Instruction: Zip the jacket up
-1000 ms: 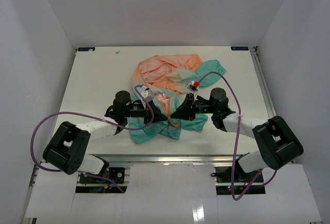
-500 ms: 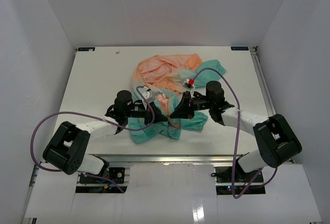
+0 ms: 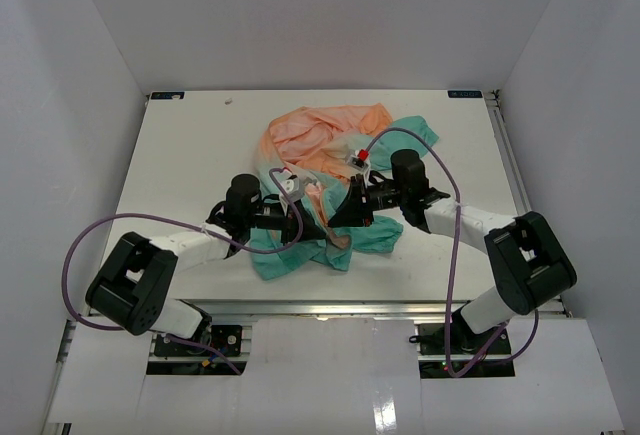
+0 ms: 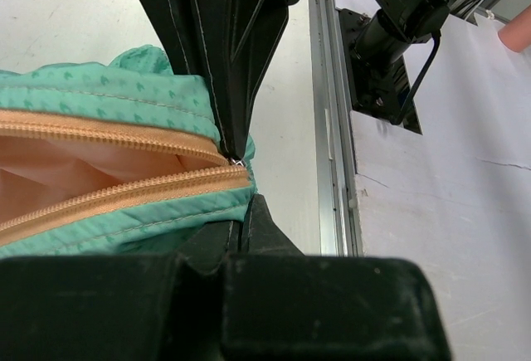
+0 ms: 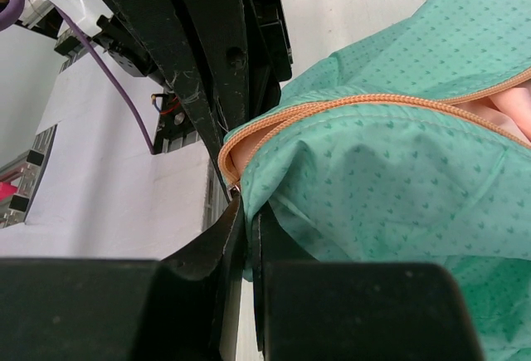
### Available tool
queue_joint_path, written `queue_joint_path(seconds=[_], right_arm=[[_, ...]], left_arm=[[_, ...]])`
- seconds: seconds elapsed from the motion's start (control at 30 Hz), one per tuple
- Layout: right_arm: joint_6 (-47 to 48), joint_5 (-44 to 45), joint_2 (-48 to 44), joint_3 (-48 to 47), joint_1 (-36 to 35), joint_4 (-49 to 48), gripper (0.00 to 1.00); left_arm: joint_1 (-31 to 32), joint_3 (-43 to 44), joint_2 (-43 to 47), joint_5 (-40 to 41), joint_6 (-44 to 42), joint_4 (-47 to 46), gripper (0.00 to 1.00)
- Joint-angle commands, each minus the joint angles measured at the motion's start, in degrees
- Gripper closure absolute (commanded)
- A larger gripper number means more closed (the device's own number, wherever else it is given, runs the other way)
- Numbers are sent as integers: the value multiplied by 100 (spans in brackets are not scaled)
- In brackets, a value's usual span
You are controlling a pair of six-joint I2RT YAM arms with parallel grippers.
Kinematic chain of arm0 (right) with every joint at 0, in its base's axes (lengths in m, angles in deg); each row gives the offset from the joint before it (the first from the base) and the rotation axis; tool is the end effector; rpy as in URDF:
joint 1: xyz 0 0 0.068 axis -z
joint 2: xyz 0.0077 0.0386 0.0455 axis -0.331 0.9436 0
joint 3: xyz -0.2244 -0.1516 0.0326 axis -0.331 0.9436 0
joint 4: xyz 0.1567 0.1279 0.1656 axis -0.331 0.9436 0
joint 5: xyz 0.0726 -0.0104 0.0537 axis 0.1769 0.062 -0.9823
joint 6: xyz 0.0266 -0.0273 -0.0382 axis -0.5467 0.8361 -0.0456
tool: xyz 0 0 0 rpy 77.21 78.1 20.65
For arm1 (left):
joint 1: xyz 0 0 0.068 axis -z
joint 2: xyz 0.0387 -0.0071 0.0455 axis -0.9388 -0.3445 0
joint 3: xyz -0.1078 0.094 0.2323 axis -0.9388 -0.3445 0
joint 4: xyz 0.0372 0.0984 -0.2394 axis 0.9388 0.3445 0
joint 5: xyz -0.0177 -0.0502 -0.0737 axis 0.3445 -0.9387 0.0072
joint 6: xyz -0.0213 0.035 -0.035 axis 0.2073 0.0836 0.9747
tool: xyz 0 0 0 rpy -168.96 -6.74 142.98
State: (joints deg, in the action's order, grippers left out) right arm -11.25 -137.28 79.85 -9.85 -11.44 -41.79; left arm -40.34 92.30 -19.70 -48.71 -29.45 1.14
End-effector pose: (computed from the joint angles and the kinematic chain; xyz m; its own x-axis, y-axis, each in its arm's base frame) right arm 0.2534 0.1873 0.2277 -0.4578 -0.1531 -0.8758 -0.8873 0.0165 0.4610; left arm 0.2207 -0.1609 0.1987 -0.3385 0.1527 -0.9285 0.9401 0.0128 -0.3406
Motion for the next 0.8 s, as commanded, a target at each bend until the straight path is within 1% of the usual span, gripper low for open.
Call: queue_joint_path(seconds=[0.0, 0.3, 0.37, 0.6, 0.67, 0.77], right_arm=[[25, 100, 85, -594, 0, -423, 92], [-109, 36, 51, -687, -9, -511, 92], [-141, 36, 35, -735, 0, -519, 92], [-361, 60, -42, -766, 56, -656, 92], [-443, 56, -57, -706, 62, -723, 92], [-653, 84, -98, -421, 58, -1099, 92]], left_arm=[[222, 160, -40, -300, -231, 415, 100], [267, 277, -121, 18, -381, 724, 100], [299, 309, -128, 230, -381, 859, 100], [333, 286, -72, 360, -545, 885, 100], [336, 292, -60, 404, -541, 886, 100], [336, 246, 80, 658, -461, 781, 100]])
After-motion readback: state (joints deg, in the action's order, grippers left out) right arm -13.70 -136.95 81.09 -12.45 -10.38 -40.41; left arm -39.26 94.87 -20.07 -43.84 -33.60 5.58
